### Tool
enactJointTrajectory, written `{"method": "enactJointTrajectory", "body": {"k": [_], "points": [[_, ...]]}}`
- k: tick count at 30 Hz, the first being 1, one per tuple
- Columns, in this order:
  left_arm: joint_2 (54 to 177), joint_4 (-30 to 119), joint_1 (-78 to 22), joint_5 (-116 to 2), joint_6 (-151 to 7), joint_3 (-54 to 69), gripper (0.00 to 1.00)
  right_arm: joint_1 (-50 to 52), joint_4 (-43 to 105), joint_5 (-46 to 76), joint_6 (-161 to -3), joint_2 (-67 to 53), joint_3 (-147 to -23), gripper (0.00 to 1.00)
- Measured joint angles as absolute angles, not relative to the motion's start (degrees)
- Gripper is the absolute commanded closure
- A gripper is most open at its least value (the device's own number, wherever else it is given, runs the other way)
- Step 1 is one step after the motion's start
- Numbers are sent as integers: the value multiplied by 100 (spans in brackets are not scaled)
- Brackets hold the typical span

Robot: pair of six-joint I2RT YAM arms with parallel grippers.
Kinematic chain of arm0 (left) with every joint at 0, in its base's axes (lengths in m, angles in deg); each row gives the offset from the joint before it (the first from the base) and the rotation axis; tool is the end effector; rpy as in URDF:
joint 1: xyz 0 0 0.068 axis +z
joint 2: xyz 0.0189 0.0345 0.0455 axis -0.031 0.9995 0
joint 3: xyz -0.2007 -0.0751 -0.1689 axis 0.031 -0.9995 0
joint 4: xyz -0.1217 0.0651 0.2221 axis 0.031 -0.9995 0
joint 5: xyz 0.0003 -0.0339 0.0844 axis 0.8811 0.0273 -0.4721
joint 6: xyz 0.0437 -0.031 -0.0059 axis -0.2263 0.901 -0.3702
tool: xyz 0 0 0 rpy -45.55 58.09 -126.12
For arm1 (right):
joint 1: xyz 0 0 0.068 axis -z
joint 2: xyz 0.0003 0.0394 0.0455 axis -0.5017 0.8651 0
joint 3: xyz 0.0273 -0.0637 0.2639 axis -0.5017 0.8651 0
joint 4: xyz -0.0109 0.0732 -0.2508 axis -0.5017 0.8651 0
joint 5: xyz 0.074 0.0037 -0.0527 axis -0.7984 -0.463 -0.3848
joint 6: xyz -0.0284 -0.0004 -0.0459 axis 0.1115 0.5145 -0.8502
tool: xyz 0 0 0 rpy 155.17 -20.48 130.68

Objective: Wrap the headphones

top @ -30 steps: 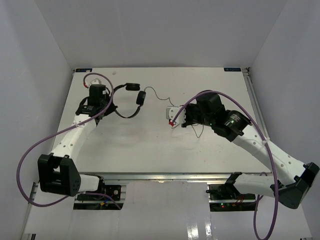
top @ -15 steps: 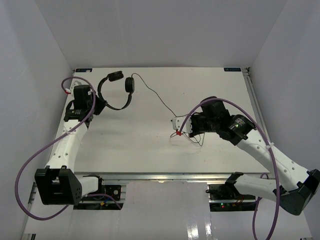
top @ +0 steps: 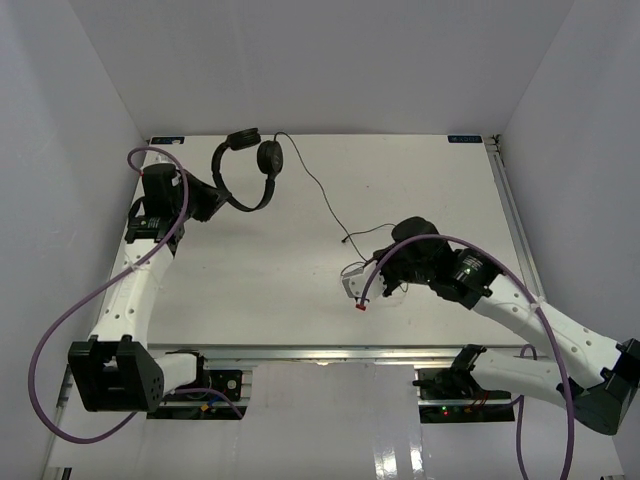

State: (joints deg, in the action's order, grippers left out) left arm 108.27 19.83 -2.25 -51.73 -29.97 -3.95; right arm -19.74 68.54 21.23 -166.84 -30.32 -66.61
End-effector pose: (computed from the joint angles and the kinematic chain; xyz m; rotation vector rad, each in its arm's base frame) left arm 0.2676 -0.0105 0.3307 -0.8447 2.0252 -0.7966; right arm 0.1349 0.1616 0.3255 -2.0396 0.9759 -0.2324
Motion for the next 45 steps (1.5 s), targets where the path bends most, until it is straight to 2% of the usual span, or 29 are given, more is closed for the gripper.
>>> {"method": "enactJointTrajectory", "body": {"k": [5,13,27,33,38,45], "points": [[11273,1880,-346,-4804,-4036,-110,100,-2582,6565,2938,-17310,-2675,-6901,92],[11431,1606,-634,-4664,-5664,-318,100,-3107,5904,3716,-18143,-1970,-8395,92],[11217,1587,-1267,-4606,-7016,-549,100,-3331,5580,3567,-18711,-1472,-9099,92],[10645,1546,-1253,-5380,-7163,-777,100,-3327,5676,3489,-18639,-1400,-9349,92],[10297,1474,-1124,-5976,-7133,-904,100,-3048,5714,3381,-17903,-1641,-9387,92],[9669,1438,-1052,-5763,-7240,-1156,100,-1503,5716,2732,-15945,-2221,-9112,92]]}}
